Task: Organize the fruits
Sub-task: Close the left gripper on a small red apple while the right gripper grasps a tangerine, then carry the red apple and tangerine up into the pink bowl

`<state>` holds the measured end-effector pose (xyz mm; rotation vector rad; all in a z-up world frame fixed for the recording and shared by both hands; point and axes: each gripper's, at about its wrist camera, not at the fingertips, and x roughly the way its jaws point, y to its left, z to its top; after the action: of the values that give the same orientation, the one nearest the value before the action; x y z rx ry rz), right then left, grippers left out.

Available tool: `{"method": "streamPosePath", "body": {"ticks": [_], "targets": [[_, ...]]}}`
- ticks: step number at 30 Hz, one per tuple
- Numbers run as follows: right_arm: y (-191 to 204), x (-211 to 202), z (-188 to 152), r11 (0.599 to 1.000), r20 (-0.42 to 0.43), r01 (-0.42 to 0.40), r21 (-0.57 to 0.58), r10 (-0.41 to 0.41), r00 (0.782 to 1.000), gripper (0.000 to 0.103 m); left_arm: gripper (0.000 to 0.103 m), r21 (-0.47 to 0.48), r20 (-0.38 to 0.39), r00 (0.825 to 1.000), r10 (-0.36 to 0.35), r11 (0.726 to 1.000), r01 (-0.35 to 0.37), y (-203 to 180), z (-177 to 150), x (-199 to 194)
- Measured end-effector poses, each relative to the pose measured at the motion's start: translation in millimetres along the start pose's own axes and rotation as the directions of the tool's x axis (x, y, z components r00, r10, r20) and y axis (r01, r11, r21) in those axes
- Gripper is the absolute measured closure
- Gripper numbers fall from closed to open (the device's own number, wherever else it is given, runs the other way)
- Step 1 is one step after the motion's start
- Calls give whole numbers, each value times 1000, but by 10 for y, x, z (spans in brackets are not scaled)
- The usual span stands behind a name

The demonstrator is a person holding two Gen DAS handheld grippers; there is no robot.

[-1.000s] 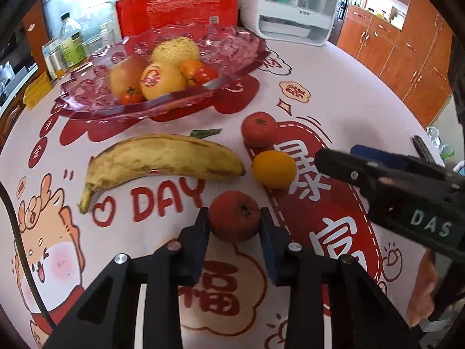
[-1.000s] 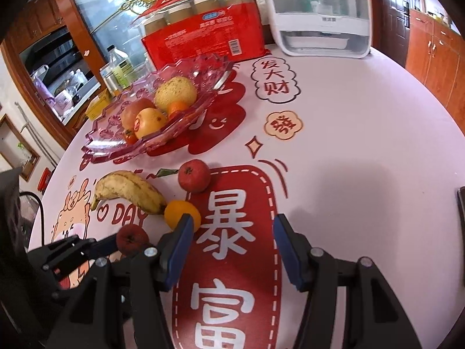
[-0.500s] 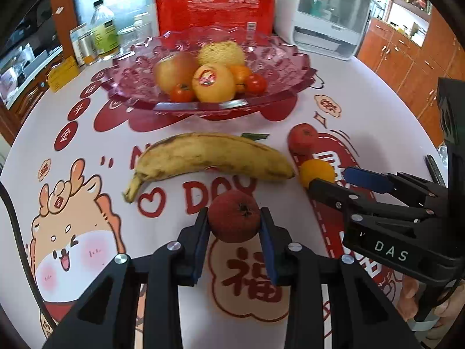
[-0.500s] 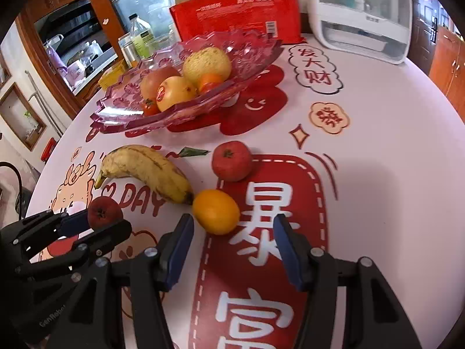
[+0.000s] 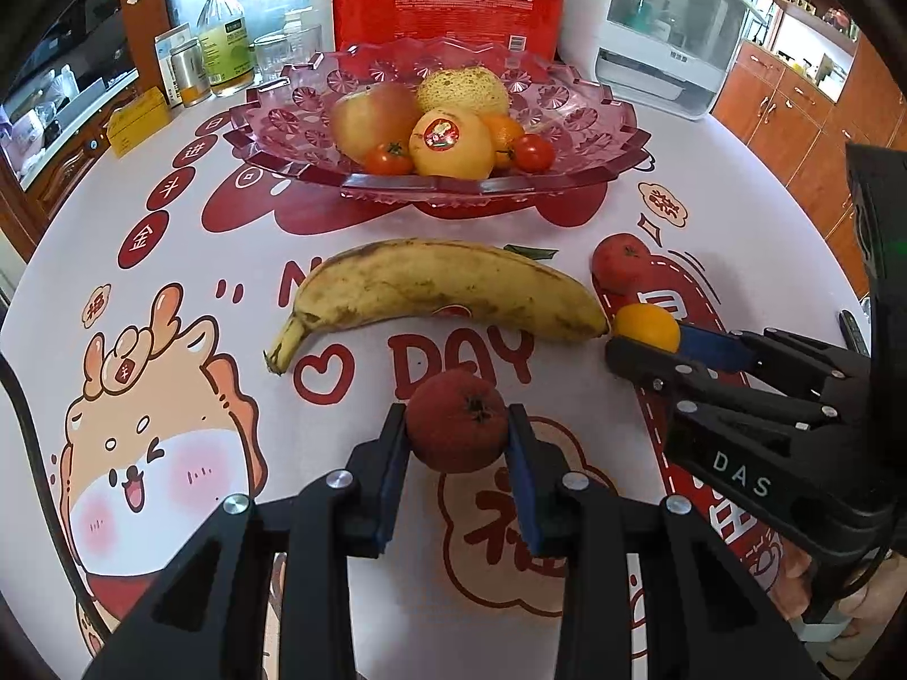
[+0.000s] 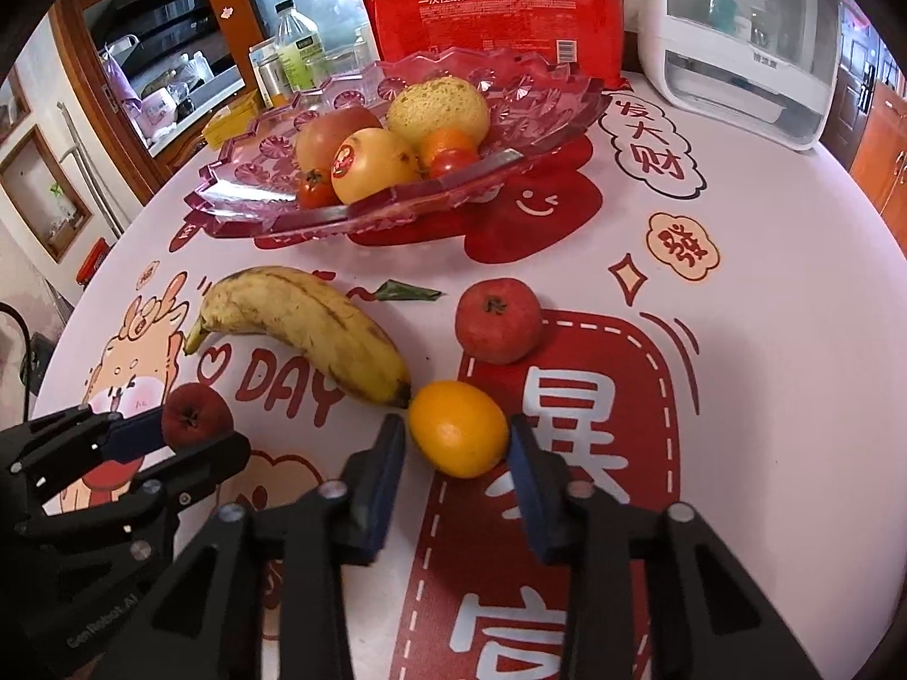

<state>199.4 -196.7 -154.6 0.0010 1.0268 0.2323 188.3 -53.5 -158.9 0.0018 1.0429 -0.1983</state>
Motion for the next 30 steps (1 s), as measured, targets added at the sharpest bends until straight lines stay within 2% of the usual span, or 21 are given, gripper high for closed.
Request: {"method": "streamPosePath", "body": {"ticks": [9, 15, 19, 24, 30], "targets": [[-8, -118, -69, 998, 1, -53, 32, 53, 999, 69, 71, -5, -1, 1000, -5, 1000, 5, -6, -20, -107], [94, -519, 29, 999, 61, -52, 0, 52, 997, 69, 71, -8, 31, 999, -18, 1000, 18, 44, 103, -391], [160, -940, 240, 999, 148, -5, -48, 13, 989, 69, 71, 22, 88, 996, 3, 1000, -5, 72, 291, -692], [171, -1418, 575, 997, 238, 22, -69, -5, 971, 69, 71, 60, 170, 984, 57, 996, -68, 150, 591, -1097], [247, -1932, 1008, 993, 318, 54, -102, -19, 948, 69, 71, 66, 182, 980, 83, 993, -96, 297, 978, -1440]]}}
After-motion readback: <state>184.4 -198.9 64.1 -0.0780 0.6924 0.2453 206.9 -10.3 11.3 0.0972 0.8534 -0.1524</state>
